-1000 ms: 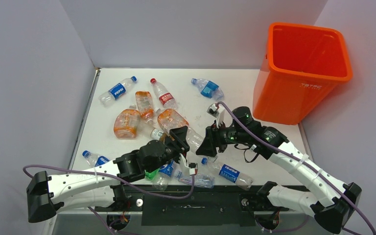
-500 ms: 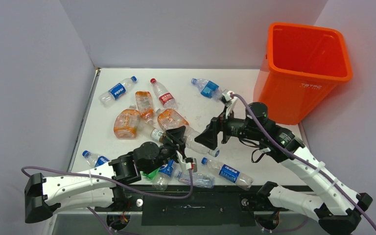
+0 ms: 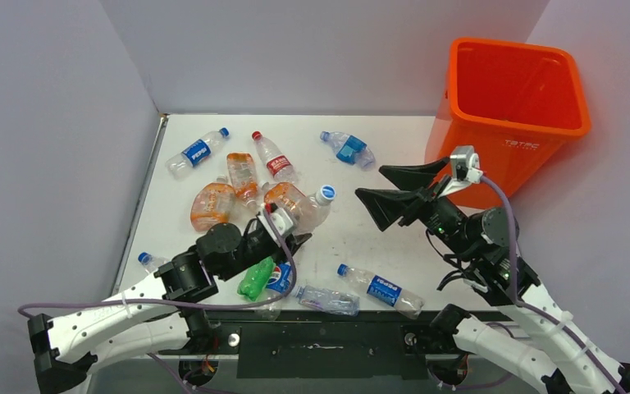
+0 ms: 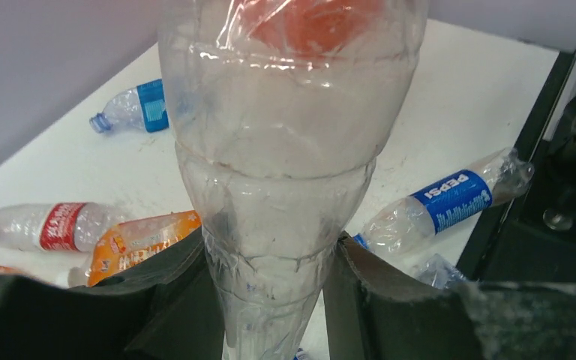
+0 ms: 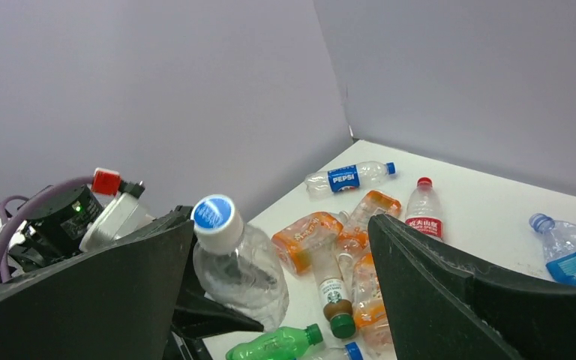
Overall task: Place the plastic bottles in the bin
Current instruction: Pick up the plastic bottle at the center of the board.
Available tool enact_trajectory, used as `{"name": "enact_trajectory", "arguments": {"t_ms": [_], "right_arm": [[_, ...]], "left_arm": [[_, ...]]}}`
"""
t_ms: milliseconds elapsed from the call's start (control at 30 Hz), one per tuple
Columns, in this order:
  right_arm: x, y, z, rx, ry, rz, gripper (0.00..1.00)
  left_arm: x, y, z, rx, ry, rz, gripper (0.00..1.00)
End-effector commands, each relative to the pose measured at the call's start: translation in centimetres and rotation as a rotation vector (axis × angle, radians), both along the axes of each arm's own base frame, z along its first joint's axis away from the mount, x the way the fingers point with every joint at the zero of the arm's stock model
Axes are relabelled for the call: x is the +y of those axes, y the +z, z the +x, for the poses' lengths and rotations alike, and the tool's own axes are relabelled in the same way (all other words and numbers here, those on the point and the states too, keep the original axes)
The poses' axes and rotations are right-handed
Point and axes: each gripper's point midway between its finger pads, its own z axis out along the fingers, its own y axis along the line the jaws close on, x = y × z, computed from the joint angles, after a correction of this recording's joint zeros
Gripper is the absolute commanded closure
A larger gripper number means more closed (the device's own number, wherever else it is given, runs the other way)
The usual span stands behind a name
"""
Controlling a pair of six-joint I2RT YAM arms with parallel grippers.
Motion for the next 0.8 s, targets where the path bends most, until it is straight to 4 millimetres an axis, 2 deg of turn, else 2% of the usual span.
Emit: {"name": "enact_trajectory", "arguments": {"t_ms": [0,267,400,533,700,767], "right_arm": [[1.9,1.5,0.8,-0.029,0.051,0.099,0.10],[5.3,0.7,1.3,-0.010,0.143,0.109,0.10],[7.7,-1.0,1.9,0.026,0.132,0.036,0.08],[9.3,-2.1,2.1,0.046,0.117,-0.005,0.02],[10.4,-3.1,2.8,0.072,0.115,-0.010,0.27],[10.5,-3.1,3.0,0.075,0.105,0.002,0.33]], "left_arm": [[-0.3,2.2,0.1,0.215,-0.034,-0.285,1.00],[-1.0,0.9,0.9,0.292,-0.042,-0.276,1.00],[-0.8,0.9,1.0,0.286,-0.029,-0.284,1.00],[-0.5,0.9,1.1,0.272,-0.020,-0.290,1.00],[-0.4,0.9,1.0,0.261,-0.026,-0.281,1.00],[-0.4,0.9,0.9,0.259,-0.029,-0.277,1.00]]}}
